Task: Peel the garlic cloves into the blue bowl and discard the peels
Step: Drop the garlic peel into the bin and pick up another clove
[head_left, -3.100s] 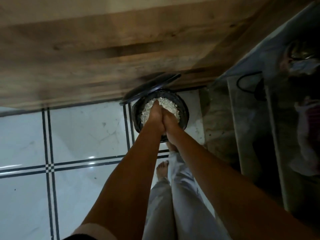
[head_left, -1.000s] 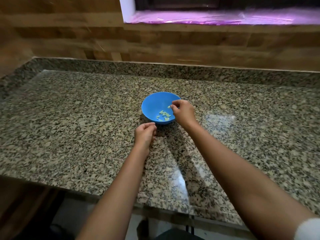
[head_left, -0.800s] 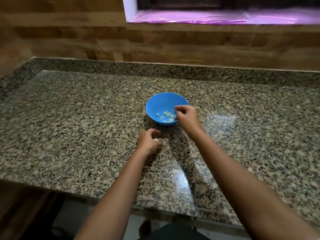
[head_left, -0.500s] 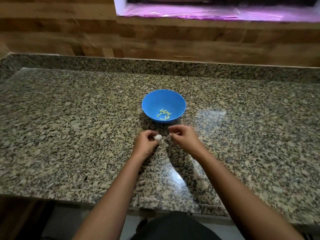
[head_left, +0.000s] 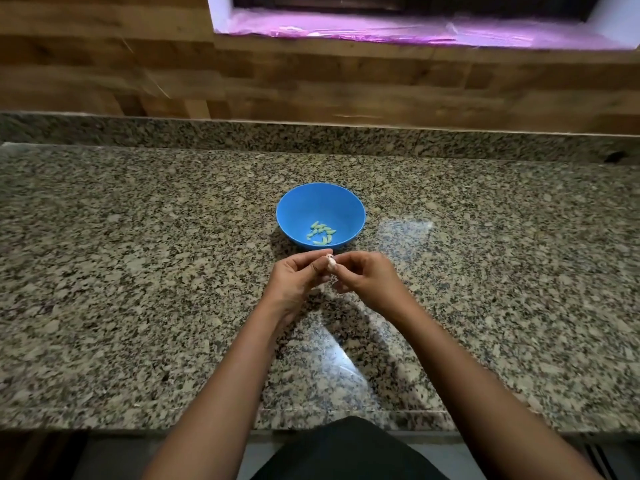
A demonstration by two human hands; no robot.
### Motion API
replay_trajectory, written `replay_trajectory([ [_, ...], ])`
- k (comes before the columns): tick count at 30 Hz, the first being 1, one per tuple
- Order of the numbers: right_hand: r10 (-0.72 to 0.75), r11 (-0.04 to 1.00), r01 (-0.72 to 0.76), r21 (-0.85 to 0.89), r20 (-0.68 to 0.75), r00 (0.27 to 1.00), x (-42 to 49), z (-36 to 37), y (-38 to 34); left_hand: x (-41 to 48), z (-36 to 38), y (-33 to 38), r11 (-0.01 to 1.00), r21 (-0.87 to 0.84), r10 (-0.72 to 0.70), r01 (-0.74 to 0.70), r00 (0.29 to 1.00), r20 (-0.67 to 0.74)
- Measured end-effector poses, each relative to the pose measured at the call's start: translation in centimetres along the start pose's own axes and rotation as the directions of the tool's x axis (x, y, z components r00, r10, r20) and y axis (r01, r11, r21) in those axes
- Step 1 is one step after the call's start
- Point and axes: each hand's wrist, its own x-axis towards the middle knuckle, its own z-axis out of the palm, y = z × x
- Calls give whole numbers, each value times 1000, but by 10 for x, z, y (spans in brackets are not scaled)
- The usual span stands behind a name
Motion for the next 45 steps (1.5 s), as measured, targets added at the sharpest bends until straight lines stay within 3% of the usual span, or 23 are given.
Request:
replay_trajectory([
  [8,-81,965,35,-262,-168,983,-3,11,2,4,10,-7,994,74,75,-75,997,14],
  [14,-115,935,48,-352,-173,978,-7,19,8,7,12,-15,984,154,90,-85,996,-24],
  [17,-65,959,13,-284,-172,983,-8,21,13,7,12,-19,980,186,80,-70,996,-46],
  [22,90,994,-92,-65,-29,996,-8,13,11,6,7,-18,974,221,62,-48,997,-56],
  [25,96,994,-100,-40,-83,992,-6,13,12,7,8,-15,970,241,58,-43,997,-53],
  [27,162,985,-154,76,-101,982,-4,13,12,8,8,-14,968,248,40,-28,998,-45],
  [34,255,912,-245,329,14,967,-8,10,13,10,1,-18,980,195,-40,42,999,-10],
  [39,350,742,-327,585,78,933,-9,-3,14,9,-8,-17,989,125,-77,79,997,-23],
  [43,375,693,-363,623,119,919,-8,-10,16,12,-14,-21,976,207,-58,72,996,-73],
  [45,393,694,-379,612,119,912,-7,-12,17,11,-17,-21,934,352,-11,55,992,-127],
])
